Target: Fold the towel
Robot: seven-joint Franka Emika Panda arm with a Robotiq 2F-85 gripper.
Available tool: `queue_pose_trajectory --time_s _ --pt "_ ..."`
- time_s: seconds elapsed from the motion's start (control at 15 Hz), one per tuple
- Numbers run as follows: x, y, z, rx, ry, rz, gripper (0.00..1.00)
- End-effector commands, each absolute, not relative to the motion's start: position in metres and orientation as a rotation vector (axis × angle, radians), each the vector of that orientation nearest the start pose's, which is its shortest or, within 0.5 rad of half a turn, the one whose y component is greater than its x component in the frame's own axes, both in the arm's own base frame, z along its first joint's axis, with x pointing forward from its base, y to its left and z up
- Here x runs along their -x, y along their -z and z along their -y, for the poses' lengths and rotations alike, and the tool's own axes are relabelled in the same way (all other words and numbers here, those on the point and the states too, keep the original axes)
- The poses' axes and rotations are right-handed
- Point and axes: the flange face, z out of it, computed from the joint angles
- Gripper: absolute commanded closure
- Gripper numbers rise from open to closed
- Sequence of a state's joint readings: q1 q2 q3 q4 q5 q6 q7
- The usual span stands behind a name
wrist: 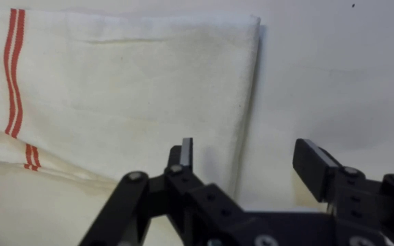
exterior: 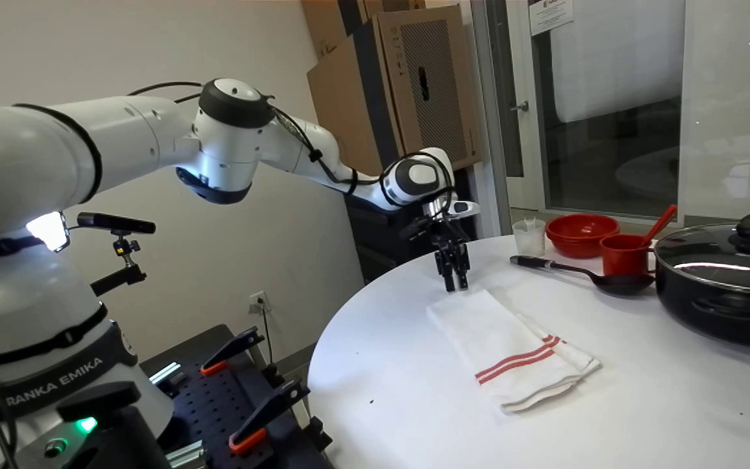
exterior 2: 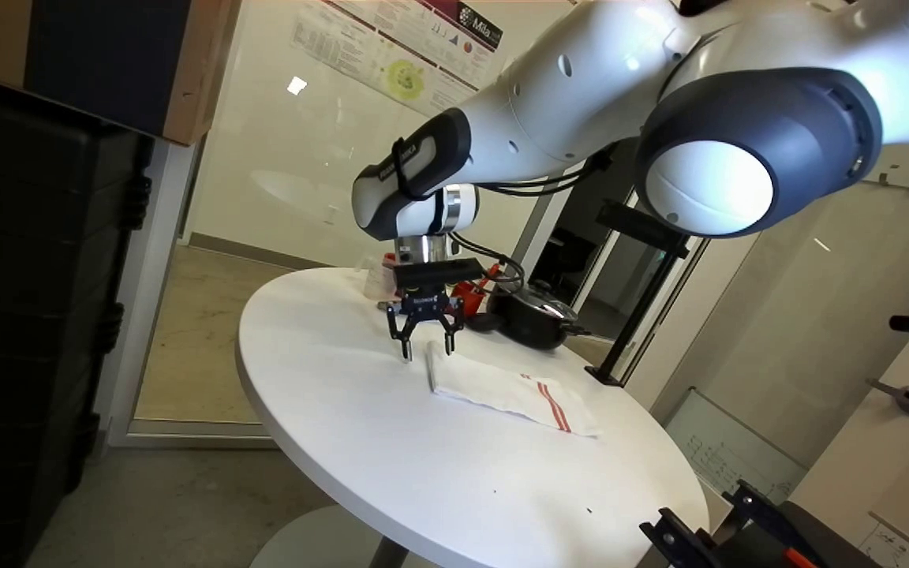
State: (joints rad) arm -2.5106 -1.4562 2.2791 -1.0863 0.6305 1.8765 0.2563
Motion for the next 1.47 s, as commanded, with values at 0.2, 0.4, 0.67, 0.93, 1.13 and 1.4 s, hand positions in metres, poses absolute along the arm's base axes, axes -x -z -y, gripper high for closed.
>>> queue_pose_trajectory --time_s 0.2,0.4,0.67,0.93,1.13,1.4 --pt "-0.704 -0.025 -0.058 3.495 -0.466 -0.637 0.55" --pt "-0.703 -0.023 -0.062 3.513 -0.466 -0.621 0.78" --pt "-0.703 -0.023 -0.070 3.505 -0.465 -0.596 1.00" --pt "-0.708 -0.039 -0.096 3.482 -0.386 -0.518 0.99" --pt "-0.708 -0.057 -0.126 3.475 -0.302 -0.405 0.99" --pt "-0.703 -0.080 -0.183 3.479 -0.203 -0.176 0.99"
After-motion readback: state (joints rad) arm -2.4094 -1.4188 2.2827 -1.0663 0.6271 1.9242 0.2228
